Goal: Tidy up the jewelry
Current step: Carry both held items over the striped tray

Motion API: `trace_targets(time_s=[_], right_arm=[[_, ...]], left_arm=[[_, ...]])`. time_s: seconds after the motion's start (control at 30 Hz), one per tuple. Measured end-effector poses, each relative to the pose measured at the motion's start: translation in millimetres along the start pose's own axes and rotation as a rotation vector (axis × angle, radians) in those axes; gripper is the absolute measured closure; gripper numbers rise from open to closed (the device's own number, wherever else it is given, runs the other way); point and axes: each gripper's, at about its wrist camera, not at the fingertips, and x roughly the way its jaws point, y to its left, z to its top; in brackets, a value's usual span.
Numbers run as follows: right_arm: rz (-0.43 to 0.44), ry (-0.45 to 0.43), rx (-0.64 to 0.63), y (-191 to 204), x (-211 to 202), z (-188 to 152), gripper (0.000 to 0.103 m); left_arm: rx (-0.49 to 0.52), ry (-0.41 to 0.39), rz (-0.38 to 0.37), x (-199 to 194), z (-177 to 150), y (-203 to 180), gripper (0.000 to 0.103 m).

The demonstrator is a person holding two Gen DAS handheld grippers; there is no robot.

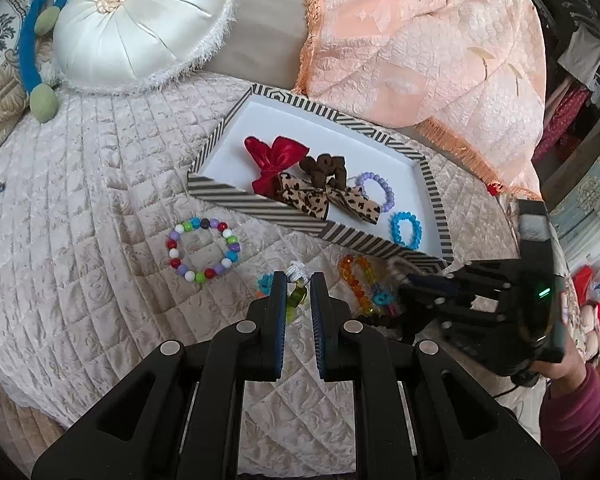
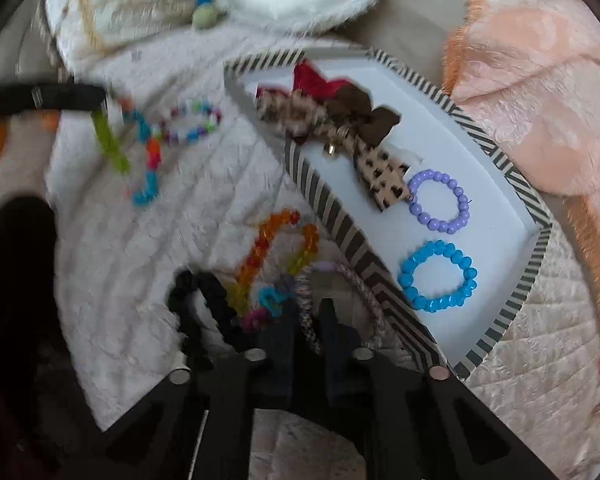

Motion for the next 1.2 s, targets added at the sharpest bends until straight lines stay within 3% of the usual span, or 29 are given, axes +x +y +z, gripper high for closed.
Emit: trace_targets(time_s=[0.3, 0.4, 0.5, 0.8, 0.93, 1.2], right_arm=[[0.218, -0.241, 0.331, -43, -56, -8, 0.096], [0.25, -0.303, 0.417, -55, -65, -9, 0.096], [0.222, -0.328, 0.46, -64, -68, -5, 0.096], [0.084, -0.281, 0.537, -107, -49, 16, 0.096], [0.032, -0.234, 0.534, -129, -28, 27, 0.096], [-0.066, -0.119, 0.52, -163, 24, 40, 0.096]], left_arm=[[0.041, -0.048, -0.002, -18, 37, -12, 0.092], [0.056, -0.06, 0.008, -17, 57, -18, 0.092], [0.084, -0.065, 0.019, -10, 78, -28, 0.092], [0.126, -0.043, 0.038, 50, 141, -64, 0.092], [0.133, -0.008, 0.033, 94, 161, -78, 0.092], [0.102, 0.064, 0.093, 165, 173, -59, 0.092]])
